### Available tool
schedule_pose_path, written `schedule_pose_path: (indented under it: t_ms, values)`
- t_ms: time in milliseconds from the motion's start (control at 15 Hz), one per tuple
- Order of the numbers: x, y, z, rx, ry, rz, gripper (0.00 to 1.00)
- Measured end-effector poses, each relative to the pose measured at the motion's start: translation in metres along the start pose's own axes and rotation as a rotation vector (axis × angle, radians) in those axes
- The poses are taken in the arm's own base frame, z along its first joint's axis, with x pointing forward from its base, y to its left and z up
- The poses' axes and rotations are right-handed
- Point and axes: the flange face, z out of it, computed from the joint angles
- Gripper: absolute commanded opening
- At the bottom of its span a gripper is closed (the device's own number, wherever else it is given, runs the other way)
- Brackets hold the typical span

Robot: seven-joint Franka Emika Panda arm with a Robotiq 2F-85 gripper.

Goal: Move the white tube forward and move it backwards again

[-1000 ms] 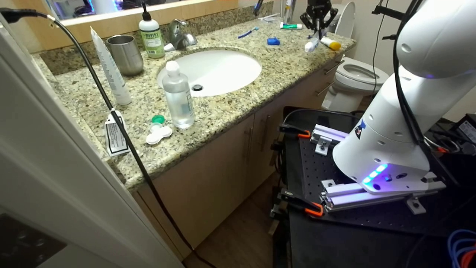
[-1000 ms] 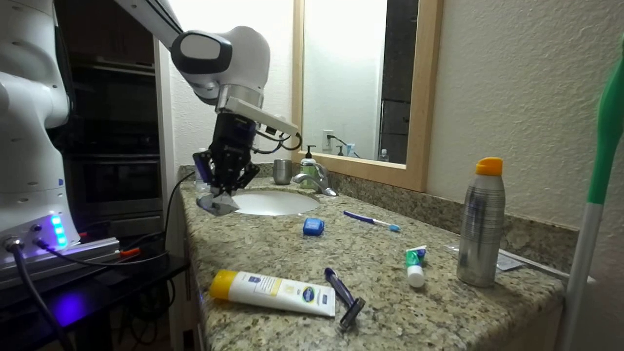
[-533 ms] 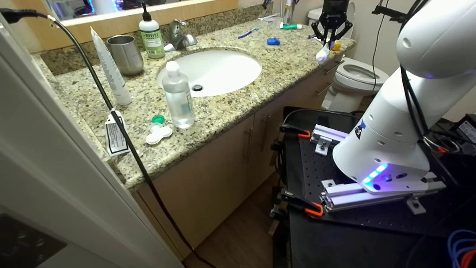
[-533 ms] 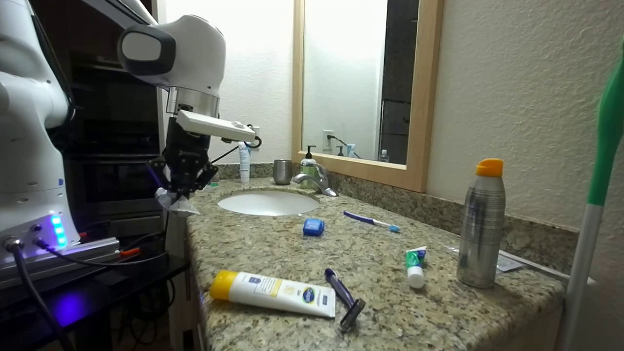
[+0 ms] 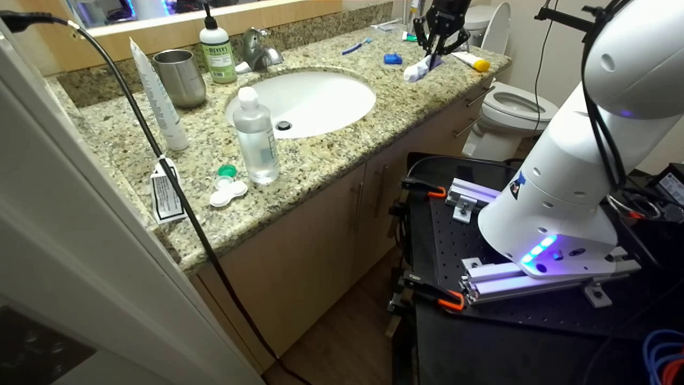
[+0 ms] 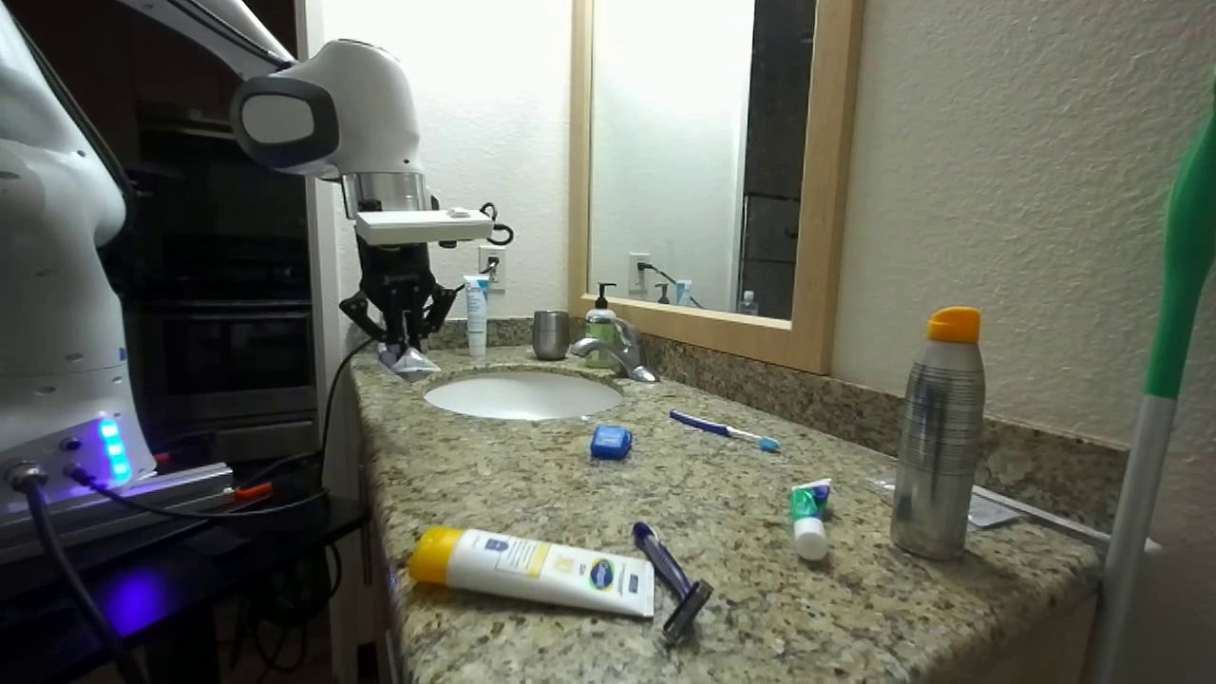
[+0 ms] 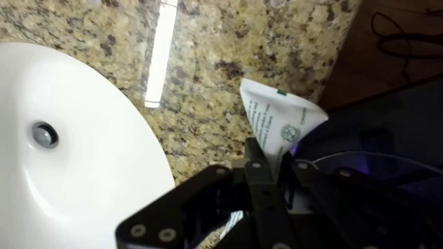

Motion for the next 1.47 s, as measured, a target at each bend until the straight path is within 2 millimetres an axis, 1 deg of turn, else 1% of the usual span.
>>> schedule_pose_path:
  t_ms: [133,200,467,867,1333,1400,1467]
  values:
    - [0.000,0.002,0.007,-0.026,-0.037,0.031,0.12]
    - [0.000,0.002,0.011,-0.027,-0.042,0.036,0.03]
    - [-0.001,-0.001,0.017,-0.011,-0.041,0.034,0.03]
    - [-0.012,-0.006,0.037,0.061,-0.045,0.026,0.03]
    - [-0.018,-0.002,0.044,0.050,-0.089,0.041,0.03]
    - [-0.018,-0.001,0.046,0.044,-0.108,0.045,0.16]
    - [-0.018,0.001,0.050,0.040,-0.128,0.054,0.38]
